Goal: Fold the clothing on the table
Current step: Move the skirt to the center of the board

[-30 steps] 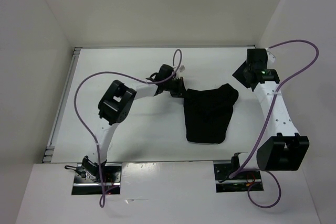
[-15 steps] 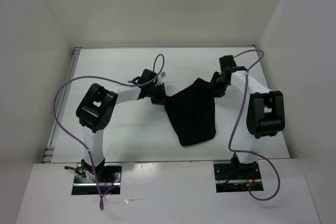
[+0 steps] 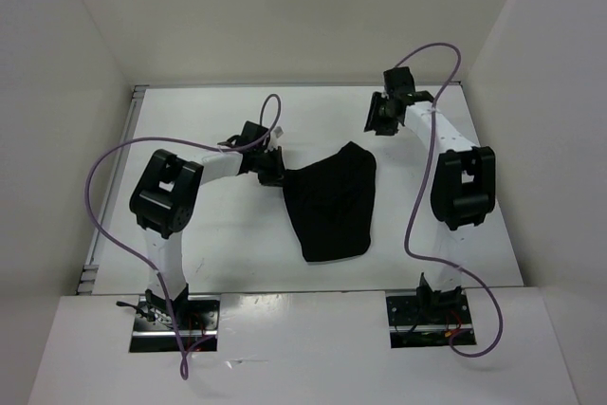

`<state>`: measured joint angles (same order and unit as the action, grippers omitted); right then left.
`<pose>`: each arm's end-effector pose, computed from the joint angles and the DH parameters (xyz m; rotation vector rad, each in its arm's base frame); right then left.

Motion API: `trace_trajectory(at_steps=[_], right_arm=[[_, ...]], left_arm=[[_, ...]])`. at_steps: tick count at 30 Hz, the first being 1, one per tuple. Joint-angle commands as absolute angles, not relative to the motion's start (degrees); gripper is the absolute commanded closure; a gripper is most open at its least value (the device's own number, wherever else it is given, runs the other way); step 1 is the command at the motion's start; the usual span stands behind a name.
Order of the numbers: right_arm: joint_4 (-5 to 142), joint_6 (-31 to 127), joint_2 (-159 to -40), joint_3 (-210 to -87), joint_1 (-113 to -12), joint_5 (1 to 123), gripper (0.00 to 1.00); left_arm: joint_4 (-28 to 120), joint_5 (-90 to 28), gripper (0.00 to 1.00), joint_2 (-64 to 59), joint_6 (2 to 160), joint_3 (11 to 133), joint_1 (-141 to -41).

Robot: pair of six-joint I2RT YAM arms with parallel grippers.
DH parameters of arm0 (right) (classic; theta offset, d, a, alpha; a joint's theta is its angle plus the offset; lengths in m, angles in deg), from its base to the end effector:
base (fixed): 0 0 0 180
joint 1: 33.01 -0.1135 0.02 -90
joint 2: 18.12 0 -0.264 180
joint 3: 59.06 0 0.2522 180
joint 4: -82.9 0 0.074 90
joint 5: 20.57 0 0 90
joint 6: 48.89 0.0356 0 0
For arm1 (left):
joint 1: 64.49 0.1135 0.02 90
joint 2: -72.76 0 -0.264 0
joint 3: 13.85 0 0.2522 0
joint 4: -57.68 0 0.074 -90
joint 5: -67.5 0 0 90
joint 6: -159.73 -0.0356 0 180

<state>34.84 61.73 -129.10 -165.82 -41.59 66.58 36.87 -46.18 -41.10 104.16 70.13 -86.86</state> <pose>0.4280 0.0664 0.2548 0.2413 2.4911 0.2757 0.3765 -0.1704 0.1468 -0.0789 2.5857 -0.9139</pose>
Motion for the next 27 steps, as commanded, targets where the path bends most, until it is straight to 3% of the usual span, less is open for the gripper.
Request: trace_trajectory(at_steps=[1, 14, 20, 27], right_arm=[[36.2, 58.8, -133.1, -167.7, -44.2, 65.9, 0.56], [36.6, 54.8, -143.0, -173.8, -44.2, 58.2, 0.56], [35.5, 54.3, -146.3, -173.8, -44.2, 48.5, 0.64], [35.5, 53.7, -147.5, -170.0, -44.2, 47.9, 0.62]], left_arm=[[35.7, -45.6, 1.0, -38.9, 102.2, 69.8, -85.7], [34.6, -47.9, 1.0, -44.5, 100.0, 73.8, -79.7], [34.6, -49.1, 1.0, -47.2, 99.5, 75.5, -77.4], [35.1, -50.3, 1.0, -49.0, 99.5, 76.0, -75.7]])
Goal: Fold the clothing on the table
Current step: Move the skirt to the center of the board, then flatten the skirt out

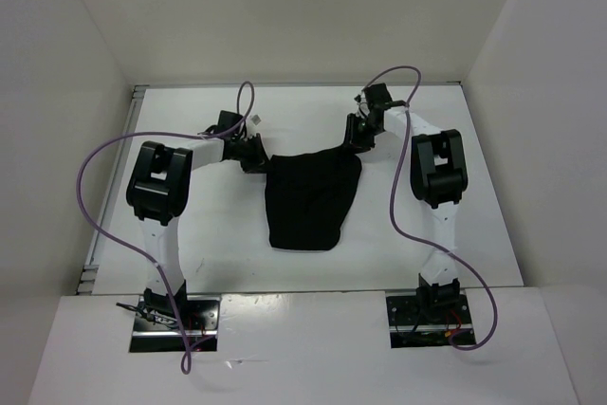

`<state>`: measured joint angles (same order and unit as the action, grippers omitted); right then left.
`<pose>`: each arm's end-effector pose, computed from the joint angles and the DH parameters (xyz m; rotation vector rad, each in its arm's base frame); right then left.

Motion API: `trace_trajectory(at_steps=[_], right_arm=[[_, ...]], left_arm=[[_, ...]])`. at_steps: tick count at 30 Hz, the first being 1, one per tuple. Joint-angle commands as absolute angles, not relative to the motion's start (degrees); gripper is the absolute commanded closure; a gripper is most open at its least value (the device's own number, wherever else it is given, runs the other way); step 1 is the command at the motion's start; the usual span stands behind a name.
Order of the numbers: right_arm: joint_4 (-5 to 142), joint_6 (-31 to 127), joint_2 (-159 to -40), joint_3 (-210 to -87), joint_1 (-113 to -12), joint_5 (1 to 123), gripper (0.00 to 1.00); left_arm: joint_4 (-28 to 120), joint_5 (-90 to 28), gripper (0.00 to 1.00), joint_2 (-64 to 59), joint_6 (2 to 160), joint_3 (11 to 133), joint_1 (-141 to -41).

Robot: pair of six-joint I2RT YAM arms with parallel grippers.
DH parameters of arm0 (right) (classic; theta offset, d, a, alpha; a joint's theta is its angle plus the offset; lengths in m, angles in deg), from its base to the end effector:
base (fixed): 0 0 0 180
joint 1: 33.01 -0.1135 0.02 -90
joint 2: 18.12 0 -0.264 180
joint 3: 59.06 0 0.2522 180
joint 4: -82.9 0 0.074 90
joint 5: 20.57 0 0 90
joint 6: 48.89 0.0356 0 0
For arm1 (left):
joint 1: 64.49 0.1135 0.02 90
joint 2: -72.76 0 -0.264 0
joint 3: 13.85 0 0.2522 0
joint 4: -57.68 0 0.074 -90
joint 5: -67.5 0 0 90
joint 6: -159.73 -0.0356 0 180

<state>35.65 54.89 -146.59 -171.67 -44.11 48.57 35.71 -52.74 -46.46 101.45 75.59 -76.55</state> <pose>0.4640 0.1040 0.1556 -0.0555 2.6971 0.6232 0.4193 -0.1079 0.1364 -0.1997 2.5508 -0.9680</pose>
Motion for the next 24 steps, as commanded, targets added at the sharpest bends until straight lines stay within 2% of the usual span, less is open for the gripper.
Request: trace_trajectory(at_steps=[1, 12, 18, 24], right_arm=[[35.5, 53.2, -146.8, -170.0, -44.2, 48.7, 0.62], [35.3, 53.2, -141.0, -171.8, -44.2, 62.0, 0.61], [35.3, 53.2, -142.1, -171.8, -44.2, 61.4, 0.61], [35.3, 53.7, -144.0, -171.8, -45.4, 55.6, 0.61]], left_arm=[[35.1, -50.3, 1.0, -49.0, 99.5, 76.0, -75.7], [35.1, -50.3, 1.0, -49.0, 99.0, 75.5, -74.1], [35.1, -50.3, 1.0, -49.0, 99.0, 75.5, -74.1], [35.1, -50.3, 1.0, -49.5, 99.0, 75.5, -74.1]])
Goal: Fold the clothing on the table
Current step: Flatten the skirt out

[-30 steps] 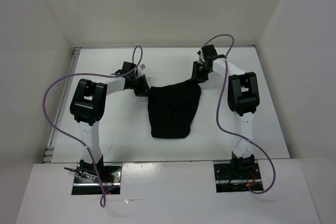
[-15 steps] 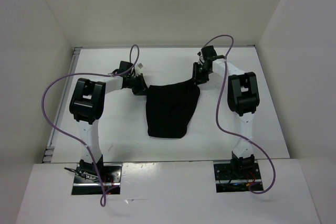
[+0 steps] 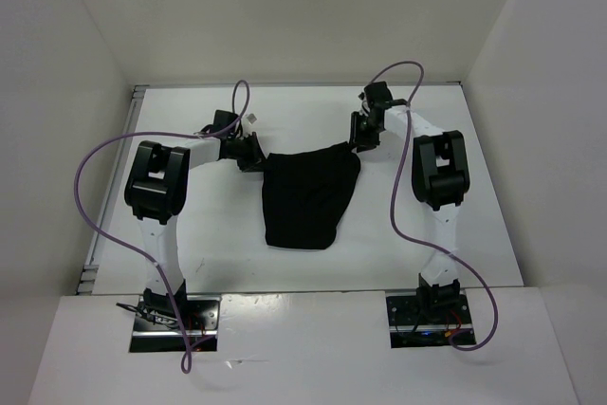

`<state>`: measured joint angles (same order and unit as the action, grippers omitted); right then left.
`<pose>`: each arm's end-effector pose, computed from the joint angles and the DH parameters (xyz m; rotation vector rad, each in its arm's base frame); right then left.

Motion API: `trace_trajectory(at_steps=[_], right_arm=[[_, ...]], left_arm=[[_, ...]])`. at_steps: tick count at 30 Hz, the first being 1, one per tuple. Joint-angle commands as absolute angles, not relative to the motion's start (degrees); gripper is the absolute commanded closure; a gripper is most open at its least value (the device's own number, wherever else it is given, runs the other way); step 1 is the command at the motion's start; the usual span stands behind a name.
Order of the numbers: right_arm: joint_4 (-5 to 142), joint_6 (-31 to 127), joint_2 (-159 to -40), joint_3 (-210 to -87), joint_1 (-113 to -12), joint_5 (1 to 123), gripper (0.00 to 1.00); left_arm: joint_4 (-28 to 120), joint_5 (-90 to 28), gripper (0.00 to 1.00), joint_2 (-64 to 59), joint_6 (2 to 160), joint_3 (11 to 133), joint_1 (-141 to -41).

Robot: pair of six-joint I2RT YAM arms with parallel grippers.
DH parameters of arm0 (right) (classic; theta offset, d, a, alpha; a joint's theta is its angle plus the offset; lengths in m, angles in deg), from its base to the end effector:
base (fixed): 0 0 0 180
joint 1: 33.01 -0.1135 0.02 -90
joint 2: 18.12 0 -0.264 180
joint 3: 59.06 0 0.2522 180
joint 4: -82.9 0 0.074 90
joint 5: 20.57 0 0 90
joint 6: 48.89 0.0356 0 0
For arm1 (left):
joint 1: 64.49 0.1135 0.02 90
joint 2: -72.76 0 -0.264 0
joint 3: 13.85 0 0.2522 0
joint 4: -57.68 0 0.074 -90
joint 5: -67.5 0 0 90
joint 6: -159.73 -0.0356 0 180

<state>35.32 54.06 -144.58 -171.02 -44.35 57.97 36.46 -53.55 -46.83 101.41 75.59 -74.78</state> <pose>0.4614 0.0998 0.1665 -0.0292 2.6794 0.4029 0.4234 -0.0955 0.1348 -0.2277 2.5339 -0.9746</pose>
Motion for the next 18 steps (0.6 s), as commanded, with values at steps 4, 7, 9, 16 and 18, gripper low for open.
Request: trace_trajectory(at_steps=[4, 7, 9, 16, 18], right_arm=[[35.3, 53.7, -144.6, -171.8, -46.0, 52.2, 0.61], [35.9, 54.2, -145.2, -171.2, -46.0, 49.4, 0.64], [35.9, 54.2, -145.7, -170.7, -46.0, 48.9, 0.73], [35.9, 55.4, -142.3, -169.5, -45.5, 61.8, 1.0], [35.9, 56.9, -140.9, -169.5, -43.4, 68.5, 1.0]], left_arm=[[35.1, -50.8, 1.0, -50.0, 99.0, 75.5, -74.1], [35.1, -50.8, 1.0, -50.0, 99.0, 75.5, -74.1], [35.1, -50.8, 1.0, -50.0, 99.0, 75.5, -73.5], [35.1, -50.8, 1.0, -49.5, 99.0, 75.5, -72.9], [35.1, -50.8, 1.0, -49.0, 99.0, 75.5, -72.4]])
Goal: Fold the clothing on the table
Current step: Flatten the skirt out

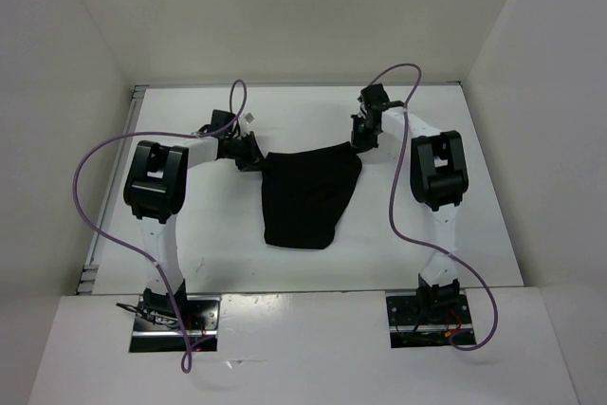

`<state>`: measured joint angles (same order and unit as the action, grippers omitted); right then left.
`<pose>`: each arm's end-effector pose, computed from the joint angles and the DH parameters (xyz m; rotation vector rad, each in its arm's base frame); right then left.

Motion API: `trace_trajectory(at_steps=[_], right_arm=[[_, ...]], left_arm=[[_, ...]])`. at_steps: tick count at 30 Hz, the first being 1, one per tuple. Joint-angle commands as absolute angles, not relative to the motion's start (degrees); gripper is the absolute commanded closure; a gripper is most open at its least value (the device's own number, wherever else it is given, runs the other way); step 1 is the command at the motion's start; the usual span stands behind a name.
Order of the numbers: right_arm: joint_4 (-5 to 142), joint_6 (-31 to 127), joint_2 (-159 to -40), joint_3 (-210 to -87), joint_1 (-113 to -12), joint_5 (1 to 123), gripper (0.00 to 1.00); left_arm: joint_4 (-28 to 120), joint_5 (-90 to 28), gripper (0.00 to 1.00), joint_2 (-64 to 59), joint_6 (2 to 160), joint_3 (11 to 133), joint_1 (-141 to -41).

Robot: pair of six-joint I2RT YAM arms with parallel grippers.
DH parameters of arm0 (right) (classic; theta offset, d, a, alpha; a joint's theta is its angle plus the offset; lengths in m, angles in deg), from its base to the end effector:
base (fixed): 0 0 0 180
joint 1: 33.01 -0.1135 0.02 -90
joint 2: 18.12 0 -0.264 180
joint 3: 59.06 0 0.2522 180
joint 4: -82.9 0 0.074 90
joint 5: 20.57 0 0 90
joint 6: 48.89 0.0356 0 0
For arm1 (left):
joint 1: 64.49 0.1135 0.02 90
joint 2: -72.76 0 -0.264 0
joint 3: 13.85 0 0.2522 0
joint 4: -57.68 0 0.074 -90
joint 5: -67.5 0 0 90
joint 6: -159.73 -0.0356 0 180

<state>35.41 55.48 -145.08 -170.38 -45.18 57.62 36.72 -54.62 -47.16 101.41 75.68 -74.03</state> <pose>0.4587 0.1064 0.1594 -0.0149 2.7024 0.4201 0.4251 -0.0906 0.1334 -0.2348 2.5291 -0.9929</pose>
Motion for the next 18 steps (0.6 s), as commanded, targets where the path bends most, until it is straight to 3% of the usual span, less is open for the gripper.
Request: trace_trajectory(at_steps=[1, 4, 14, 18], right_arm=[[34.9, 57.5, -139.8, -169.5, -42.5, 70.6, 1.0], [34.7, 58.2, -138.0, -167.7, -39.7, 73.2, 1.0], [34.2, 58.7, -137.9, -168.2, -41.8, 65.0, 1.0], [30.3, 58.1, -135.9, -179.6, -42.3, 61.6, 1.0]], left_arm=[[35.1, -50.8, 1.0, -48.4, 99.0, 75.5, -71.7], [34.6, -50.2, 1.0, -47.6, 99.0, 75.5, -70.5], [37.4, -58.6, 1.0, -50.0, 101.5, 77.1, -70.5], [35.2, -64.2, 1.0, -52.1, 102.2, 90.0, -70.5]])
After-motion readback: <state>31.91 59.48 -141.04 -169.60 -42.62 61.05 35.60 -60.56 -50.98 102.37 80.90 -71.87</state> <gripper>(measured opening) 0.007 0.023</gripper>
